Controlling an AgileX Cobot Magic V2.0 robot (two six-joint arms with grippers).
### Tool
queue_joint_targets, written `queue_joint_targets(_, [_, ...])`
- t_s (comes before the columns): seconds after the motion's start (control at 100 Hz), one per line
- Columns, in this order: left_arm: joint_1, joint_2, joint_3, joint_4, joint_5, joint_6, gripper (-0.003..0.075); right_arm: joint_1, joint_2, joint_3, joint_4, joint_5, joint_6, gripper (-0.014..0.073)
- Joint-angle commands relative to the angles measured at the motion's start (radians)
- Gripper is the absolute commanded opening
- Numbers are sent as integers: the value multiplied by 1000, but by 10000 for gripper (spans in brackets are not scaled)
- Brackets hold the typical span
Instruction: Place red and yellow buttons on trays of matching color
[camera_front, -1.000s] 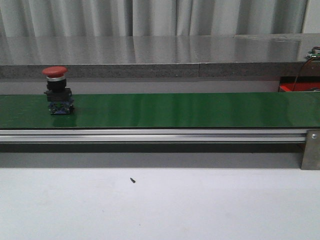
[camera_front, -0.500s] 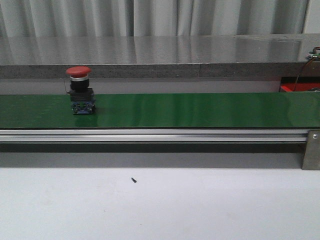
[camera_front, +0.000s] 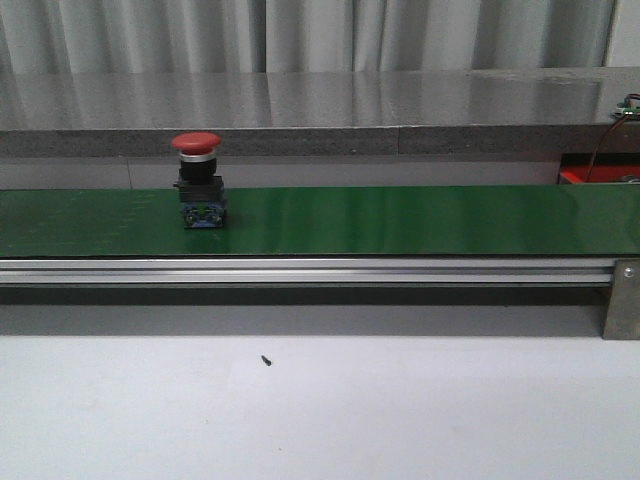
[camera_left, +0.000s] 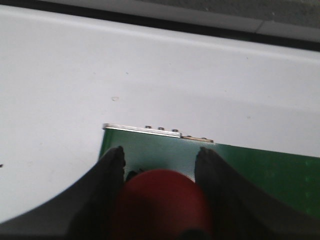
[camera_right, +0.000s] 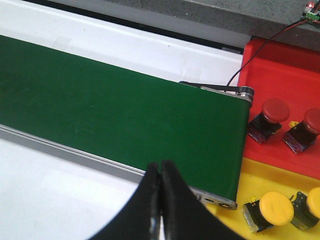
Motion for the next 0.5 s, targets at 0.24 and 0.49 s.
queue_joint_targets(0.24, [-84, -54, 92, -20, -134, 0, 114, 1, -11, -23, 24, -50, -7, -118])
queue_joint_targets(0.49, [-91, -52, 207, -13, -226, 0, 114, 1, -11, -23, 24, -50, -7, -118])
